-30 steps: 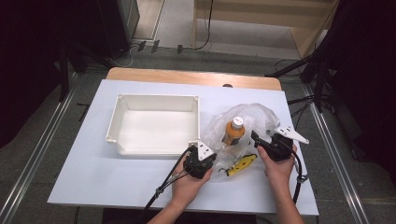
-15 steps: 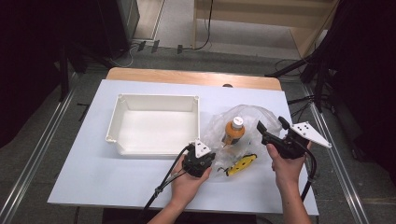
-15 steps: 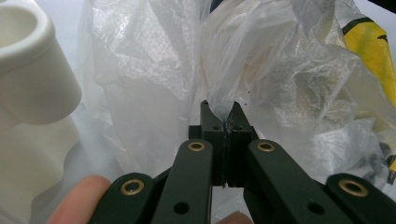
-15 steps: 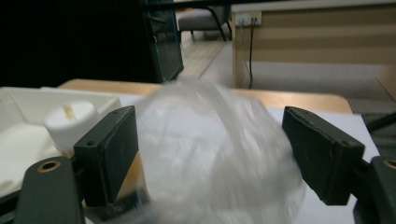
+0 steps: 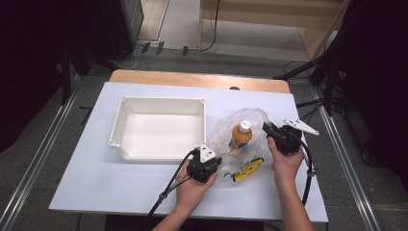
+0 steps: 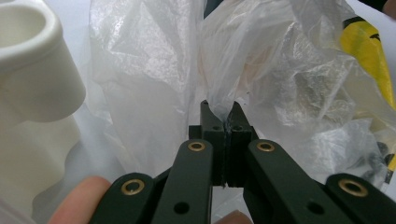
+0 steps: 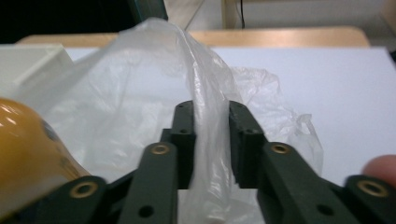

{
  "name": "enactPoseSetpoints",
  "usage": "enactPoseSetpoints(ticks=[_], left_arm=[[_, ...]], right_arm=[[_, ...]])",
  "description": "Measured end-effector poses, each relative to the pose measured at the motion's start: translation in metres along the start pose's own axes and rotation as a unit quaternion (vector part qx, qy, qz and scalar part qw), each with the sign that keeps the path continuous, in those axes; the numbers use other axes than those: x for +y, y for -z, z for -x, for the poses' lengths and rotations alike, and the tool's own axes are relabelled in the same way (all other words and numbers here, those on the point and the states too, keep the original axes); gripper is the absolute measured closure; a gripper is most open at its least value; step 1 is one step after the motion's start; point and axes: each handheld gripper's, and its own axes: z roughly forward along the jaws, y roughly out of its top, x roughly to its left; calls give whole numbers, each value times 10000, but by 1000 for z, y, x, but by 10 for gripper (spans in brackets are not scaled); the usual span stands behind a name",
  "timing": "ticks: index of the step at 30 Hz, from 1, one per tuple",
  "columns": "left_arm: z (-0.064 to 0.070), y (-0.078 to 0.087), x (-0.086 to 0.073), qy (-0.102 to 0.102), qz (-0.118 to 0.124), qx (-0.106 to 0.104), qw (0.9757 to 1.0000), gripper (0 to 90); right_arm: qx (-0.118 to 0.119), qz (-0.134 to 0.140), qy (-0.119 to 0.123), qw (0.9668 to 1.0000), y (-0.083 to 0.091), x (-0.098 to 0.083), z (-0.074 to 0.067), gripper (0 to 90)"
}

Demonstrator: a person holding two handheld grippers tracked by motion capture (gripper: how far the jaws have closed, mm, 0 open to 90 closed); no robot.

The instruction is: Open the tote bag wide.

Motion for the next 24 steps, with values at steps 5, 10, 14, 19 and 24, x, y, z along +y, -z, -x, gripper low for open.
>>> enactPoseSetpoints(ticks=[5, 10, 14, 19, 24], left_arm=[[0, 0, 0, 2, 0, -16, 10000, 900], [0, 0, 0, 4, -9, -19, 10000, 900], [0, 0, 0, 11, -2, -21, 10000, 900], [-1, 1, 0, 33, -3, -15, 10000, 900], [-1, 1, 0, 37, 4, -25, 10000, 900]], right_arm=[[-123, -446, -1, 9989, -13, -12, 3, 870], [-250, -784, -34, 9966, -21, -20, 8, 881], [-343, -1031, -60, 9941, -25, -24, 11, 888], [-667, -1326, -195, 9887, -30, -30, 18, 900], [-640, -1268, -67, 9898, -29, -30, 18, 806]])
